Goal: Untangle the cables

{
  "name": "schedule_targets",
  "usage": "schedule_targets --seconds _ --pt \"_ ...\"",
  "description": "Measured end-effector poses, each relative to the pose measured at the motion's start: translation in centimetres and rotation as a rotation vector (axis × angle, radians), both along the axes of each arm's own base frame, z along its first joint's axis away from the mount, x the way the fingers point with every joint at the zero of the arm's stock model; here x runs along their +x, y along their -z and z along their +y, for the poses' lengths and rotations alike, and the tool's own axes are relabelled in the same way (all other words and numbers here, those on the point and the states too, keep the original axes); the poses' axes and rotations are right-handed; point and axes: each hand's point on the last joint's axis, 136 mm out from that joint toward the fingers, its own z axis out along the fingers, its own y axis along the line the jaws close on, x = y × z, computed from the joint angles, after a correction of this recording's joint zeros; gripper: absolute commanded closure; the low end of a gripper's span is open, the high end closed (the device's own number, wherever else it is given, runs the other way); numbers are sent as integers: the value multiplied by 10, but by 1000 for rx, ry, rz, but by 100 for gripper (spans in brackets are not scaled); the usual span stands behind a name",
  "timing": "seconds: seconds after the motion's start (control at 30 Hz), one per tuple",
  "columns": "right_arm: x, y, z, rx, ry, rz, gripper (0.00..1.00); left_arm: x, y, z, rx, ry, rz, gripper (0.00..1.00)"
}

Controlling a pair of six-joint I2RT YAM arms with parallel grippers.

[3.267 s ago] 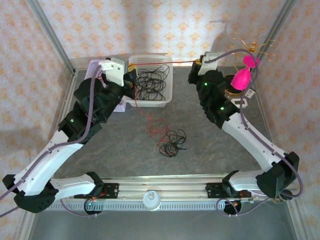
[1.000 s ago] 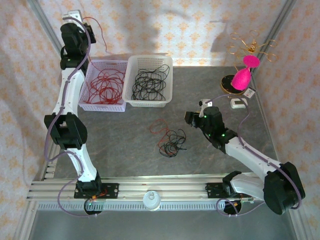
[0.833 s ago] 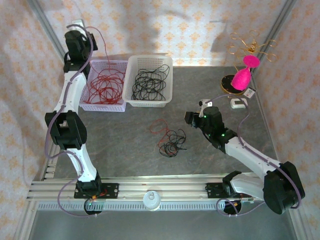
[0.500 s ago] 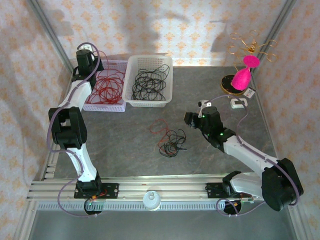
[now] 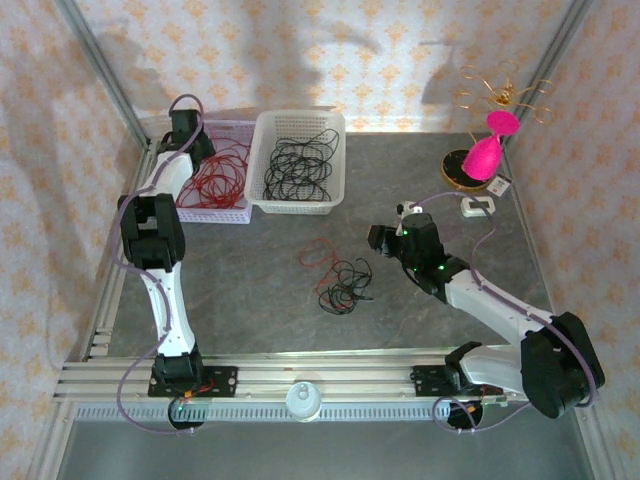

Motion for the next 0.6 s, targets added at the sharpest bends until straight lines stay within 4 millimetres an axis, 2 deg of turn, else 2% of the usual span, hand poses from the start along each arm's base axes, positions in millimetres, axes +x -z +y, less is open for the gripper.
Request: schedule_targets --seconds 0.1,0.4,0.5,0.6 --pt "0 0 0 5 3 4 51 -9 12 3 -11 -18 51 53" --pt "-1 9 -1 15 22 48 51 -20 25 3 -32 -20 89 48" --pt "-3 17 0 5 20 84 51 -33 16 -3 -51 -6 87 46" --pt "-6 22 0 -7 12 117 51 -57 -16 -11 -66 3 39 44"
